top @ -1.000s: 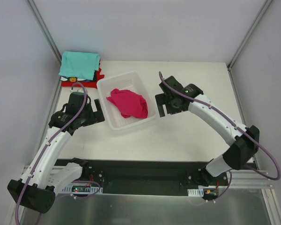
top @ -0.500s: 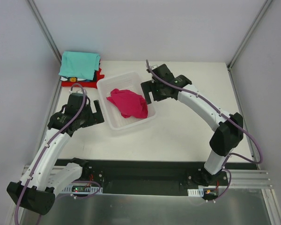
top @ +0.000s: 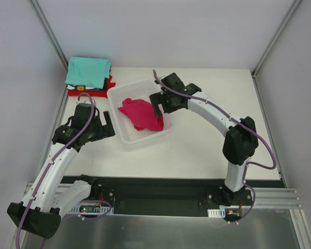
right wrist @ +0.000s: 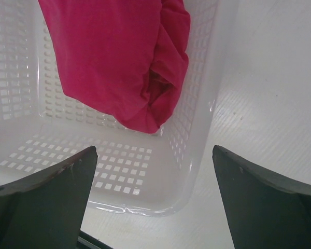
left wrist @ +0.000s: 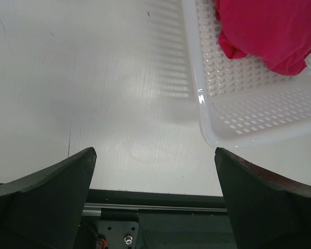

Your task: Fold and stack the t-shirts

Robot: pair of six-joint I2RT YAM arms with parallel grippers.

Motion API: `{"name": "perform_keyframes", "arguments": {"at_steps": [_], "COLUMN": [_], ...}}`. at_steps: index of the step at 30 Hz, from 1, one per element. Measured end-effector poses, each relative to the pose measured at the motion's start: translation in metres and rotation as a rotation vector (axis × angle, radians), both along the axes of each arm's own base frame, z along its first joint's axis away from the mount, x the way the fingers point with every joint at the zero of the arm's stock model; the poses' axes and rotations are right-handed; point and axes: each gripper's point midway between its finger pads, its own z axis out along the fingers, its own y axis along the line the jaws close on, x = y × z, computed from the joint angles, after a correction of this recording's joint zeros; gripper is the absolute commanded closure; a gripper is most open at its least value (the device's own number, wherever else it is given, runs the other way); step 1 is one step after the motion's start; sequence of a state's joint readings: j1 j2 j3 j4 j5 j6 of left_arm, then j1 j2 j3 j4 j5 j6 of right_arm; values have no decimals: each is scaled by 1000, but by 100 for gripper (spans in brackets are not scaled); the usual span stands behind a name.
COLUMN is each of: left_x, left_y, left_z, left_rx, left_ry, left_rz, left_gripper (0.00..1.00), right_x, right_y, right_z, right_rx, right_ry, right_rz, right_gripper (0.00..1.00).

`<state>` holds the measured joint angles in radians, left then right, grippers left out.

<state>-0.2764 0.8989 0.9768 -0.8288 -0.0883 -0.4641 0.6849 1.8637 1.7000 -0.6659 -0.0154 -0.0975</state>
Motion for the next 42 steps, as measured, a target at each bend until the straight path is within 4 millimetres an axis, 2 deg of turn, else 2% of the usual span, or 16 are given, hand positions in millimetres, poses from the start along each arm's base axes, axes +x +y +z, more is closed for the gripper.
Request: {"name": "perform_keyframes", "arguments": {"at_steps": [6, 16, 20, 23, 27, 28, 29, 32, 37, 42], "left_x": [0, 0, 0, 0, -1, -1, -1, -2, -4, -5], "left_y": [0, 0, 0, -1, -1, -1, -1, -1, -1, 0], "left_z": [0, 0, 0, 0, 0, 0, 0, -1, -2, -2], "left_rx": [-1, -1, -2, -5, -7, -7, -7, -5, -3, -2], "left_ry": [1, 1, 1, 2, 3, 3, 4, 11, 19, 22], "left_rz": [0, -1, -1, -4, -5, -5, -5, -5, -6, -6], "left_gripper": [1, 1, 1, 1, 1, 1, 1, 1, 1, 1], "right_x": [0, 4, 2, -2, -8, -8, -7, -5, -4, -2], "right_y": [10, 9, -1, -12, -18, -17, -16, -13, -14, -16], "right_z": [-27, -30, -44, -61, -73, -73, -72, -71, -72, -75], "right_rx": [-7, 5, -11, -27, -33, -28, -24, -8, -11, -23], "right_ry": [54, 49, 77, 115, 148, 149, 146, 138, 141, 141], "right_rz": [48, 69, 57, 43, 28, 27, 29, 26, 13, 2], "right_gripper": [3, 2, 1, 10, 28, 35, 46, 65, 68, 78]}}
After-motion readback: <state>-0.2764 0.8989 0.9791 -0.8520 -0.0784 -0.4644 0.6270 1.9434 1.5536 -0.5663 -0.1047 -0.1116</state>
